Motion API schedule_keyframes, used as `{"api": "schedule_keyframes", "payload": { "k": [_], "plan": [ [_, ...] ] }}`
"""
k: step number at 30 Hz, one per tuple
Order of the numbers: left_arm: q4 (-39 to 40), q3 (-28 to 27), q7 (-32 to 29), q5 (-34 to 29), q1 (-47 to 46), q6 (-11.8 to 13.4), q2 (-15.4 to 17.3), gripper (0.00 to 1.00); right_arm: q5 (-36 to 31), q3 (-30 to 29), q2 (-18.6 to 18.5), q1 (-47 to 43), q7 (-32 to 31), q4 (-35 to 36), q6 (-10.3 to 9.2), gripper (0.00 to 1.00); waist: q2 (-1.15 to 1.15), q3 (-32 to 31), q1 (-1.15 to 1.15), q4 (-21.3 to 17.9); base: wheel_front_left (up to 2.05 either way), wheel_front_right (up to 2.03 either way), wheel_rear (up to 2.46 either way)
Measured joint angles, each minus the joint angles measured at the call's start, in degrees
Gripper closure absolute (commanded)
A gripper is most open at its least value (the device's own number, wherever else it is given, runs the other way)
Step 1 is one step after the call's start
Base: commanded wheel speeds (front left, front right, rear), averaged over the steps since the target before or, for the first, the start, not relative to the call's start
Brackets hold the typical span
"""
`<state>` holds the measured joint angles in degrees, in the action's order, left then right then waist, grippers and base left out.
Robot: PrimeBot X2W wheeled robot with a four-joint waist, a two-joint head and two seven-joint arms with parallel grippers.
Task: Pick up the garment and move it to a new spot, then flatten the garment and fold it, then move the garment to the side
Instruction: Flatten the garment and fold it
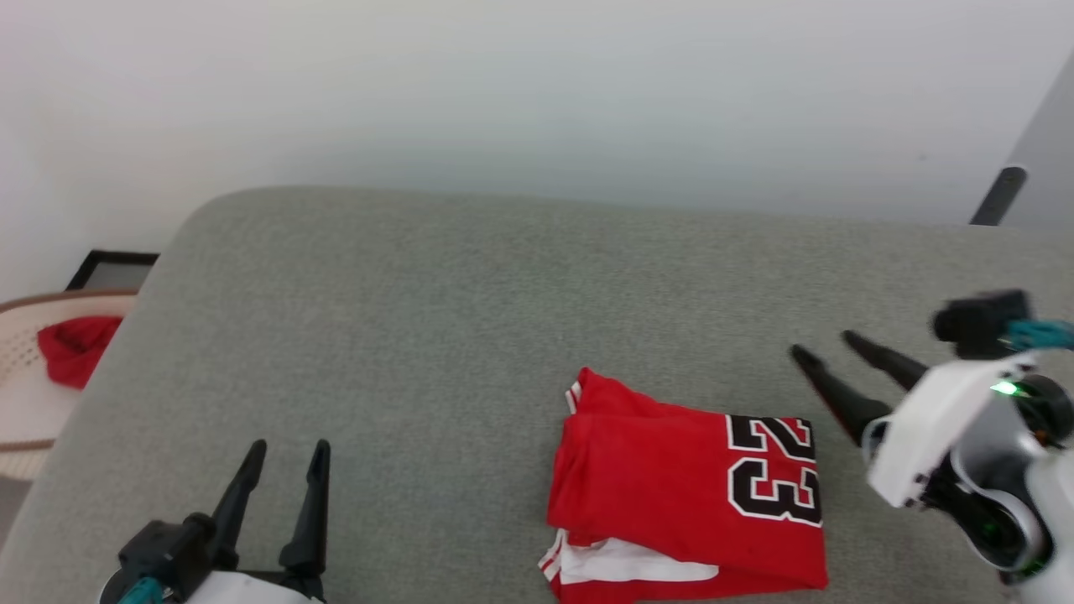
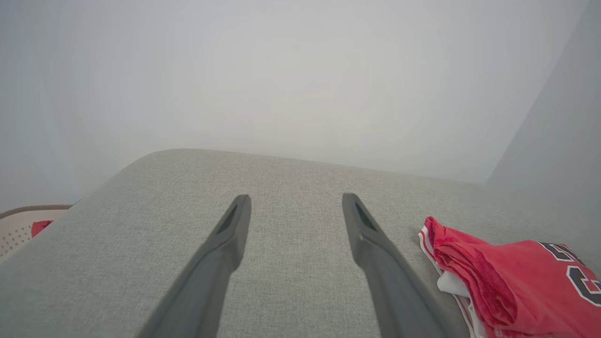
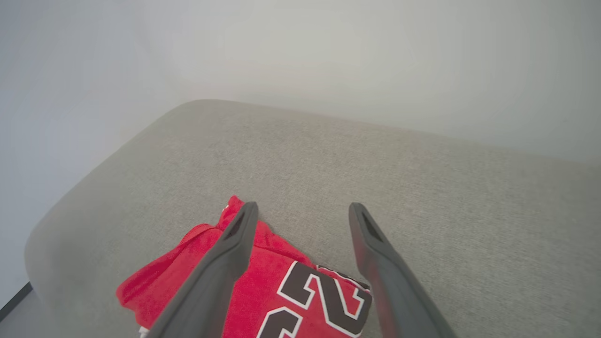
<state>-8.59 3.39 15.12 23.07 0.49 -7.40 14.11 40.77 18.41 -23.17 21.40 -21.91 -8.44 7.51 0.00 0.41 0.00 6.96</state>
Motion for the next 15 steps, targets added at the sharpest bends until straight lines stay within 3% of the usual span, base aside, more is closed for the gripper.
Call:
{"api": "schedule_keyframes", "payload": {
  "k": [8,15],
  "plan": [
    [0.5,-1.1,0.0,-1.4,1.3,0.0,0.3,0.0,-3.7,-3.8,-3.3,-6.5,11.0,1.3,0.01,0.0,0.0,-1.1,0.0,-2.8,0.0,0.0,0.0],
    [0.5,-1.3,0.0,-1.8,2.0,0.0,0.3,0.0,-6.0,-6.5,-3.4,-12.1,20.0,0.2,0.01,0.0,0.0,-2.3,0.0,-3.8,0.0,0.0,0.0]
  ]
}}
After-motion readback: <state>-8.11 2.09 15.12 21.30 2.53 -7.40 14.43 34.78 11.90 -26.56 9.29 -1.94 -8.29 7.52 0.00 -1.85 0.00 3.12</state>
